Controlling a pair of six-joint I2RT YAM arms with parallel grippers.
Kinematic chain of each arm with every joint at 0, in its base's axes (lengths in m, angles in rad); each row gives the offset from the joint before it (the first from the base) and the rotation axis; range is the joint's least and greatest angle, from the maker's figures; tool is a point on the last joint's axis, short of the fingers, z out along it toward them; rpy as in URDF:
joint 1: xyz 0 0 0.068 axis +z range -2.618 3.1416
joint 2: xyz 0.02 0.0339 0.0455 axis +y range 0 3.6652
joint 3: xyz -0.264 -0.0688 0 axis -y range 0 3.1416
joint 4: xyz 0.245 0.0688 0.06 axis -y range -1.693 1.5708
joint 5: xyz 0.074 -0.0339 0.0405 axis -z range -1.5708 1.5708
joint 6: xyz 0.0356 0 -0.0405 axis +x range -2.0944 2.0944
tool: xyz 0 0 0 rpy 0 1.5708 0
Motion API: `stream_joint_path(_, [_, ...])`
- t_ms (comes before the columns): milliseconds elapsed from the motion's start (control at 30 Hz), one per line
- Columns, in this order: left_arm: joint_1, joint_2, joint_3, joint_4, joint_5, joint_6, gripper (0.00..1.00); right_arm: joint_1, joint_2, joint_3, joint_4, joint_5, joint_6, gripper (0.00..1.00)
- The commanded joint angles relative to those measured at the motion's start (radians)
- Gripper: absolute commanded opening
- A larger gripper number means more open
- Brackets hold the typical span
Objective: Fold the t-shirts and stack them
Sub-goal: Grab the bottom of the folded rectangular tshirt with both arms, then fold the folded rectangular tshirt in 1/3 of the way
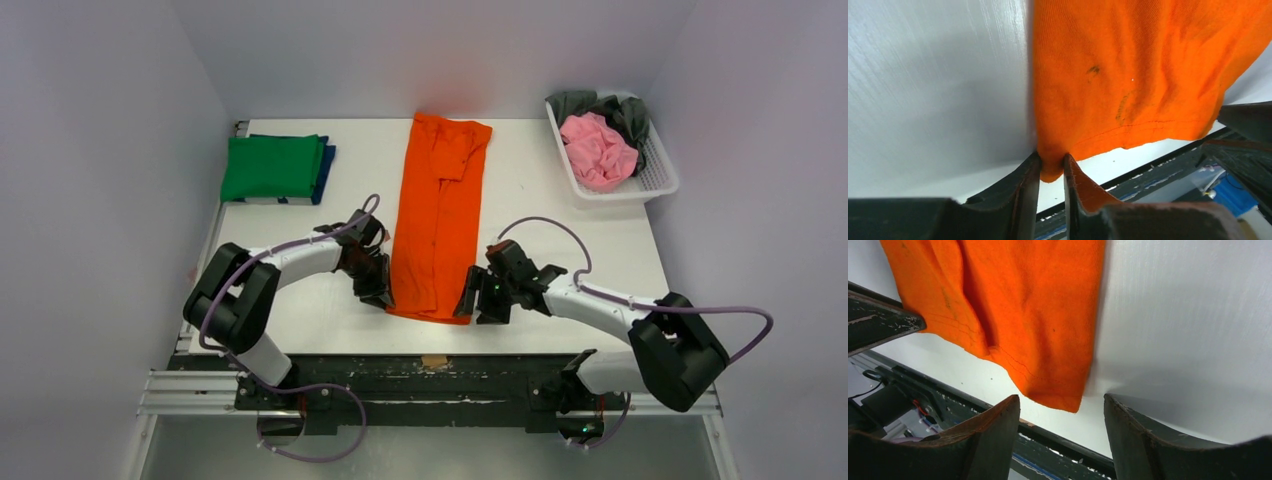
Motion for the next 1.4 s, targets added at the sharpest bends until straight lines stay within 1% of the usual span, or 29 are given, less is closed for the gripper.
stream_joint_path(0, [-0.009,0.021,-0.024,0.051,0.005,0.03,0.13,0.024,0.039,-0.051,0.021,-0.017,0.036,0.61])
stream_joint_path(33, [-0.01,0.02,-0.027,0.052,0.006,0.033,0.04,0.03,0.047,-0.052,0.027,-0.015,0.036,0.58])
stream_joint_path(67, [-0.01,0.019,-0.028,0.052,0.008,0.034,0.0,0.036,0.053,-0.053,0.032,-0.008,0.039,0.57])
stream_joint_path(200, [-0.015,0.006,-0.043,0.063,0.022,0.043,0.0,0.044,0.067,-0.073,0.096,0.044,0.052,0.48])
stream_joint_path(233, [-0.015,-0.001,-0.05,0.068,0.024,0.043,0.0,0.044,0.077,-0.072,0.106,0.05,0.049,0.43])
stream_joint_path(267, [-0.016,-0.011,-0.058,0.07,0.025,0.041,0.0,0.044,0.085,-0.07,0.106,0.059,0.05,0.36])
stream_joint_path(333, [-0.016,-0.038,-0.079,0.079,0.024,0.041,0.0,0.044,0.092,-0.073,0.093,0.075,0.05,0.18])
stream_joint_path(400, [-0.017,-0.072,-0.103,0.083,0.024,0.04,0.0,0.044,0.081,-0.083,0.057,0.086,0.05,0.02])
stream_joint_path(433, [-0.017,-0.091,-0.118,0.086,0.024,0.036,0.0,0.045,0.059,-0.092,0.036,0.084,0.05,0.0])
stream_joint_path(567, [-0.044,-0.188,-0.195,0.103,0.023,0.0,0.0,0.062,-0.064,-0.146,-0.029,0.036,0.063,0.0])
stream_joint_path(633, [-0.082,-0.251,-0.247,0.115,0.027,-0.026,0.0,0.081,-0.142,-0.17,-0.084,0.012,0.078,0.0])
stream_joint_path(767, [-0.137,-0.376,-0.3,0.071,0.038,-0.053,0.0,0.111,-0.291,-0.196,-0.199,-0.039,0.126,0.0])
stream_joint_path(900, [-0.185,-0.489,-0.325,0.058,0.077,-0.1,0.0,0.151,-0.406,-0.196,-0.215,-0.071,0.169,0.0])
stream_joint_path(1000, [-0.189,-0.53,-0.315,0.053,0.099,-0.121,0.0,0.157,-0.42,-0.174,-0.207,-0.072,0.176,0.0])
stream_joint_path(1133, [-0.188,-0.555,-0.266,0.026,0.073,-0.136,0.0,0.157,-0.411,-0.083,-0.242,-0.005,0.144,0.0])
stream_joint_path(1233, [-0.187,-0.526,-0.198,0.0,0.026,-0.128,0.0,0.156,-0.377,-0.019,-0.241,0.033,0.144,0.0])
stream_joint_path(1367, [-0.169,-0.436,-0.094,-0.02,-0.015,-0.116,0.0,0.149,-0.298,0.061,-0.22,0.073,0.096,0.0])
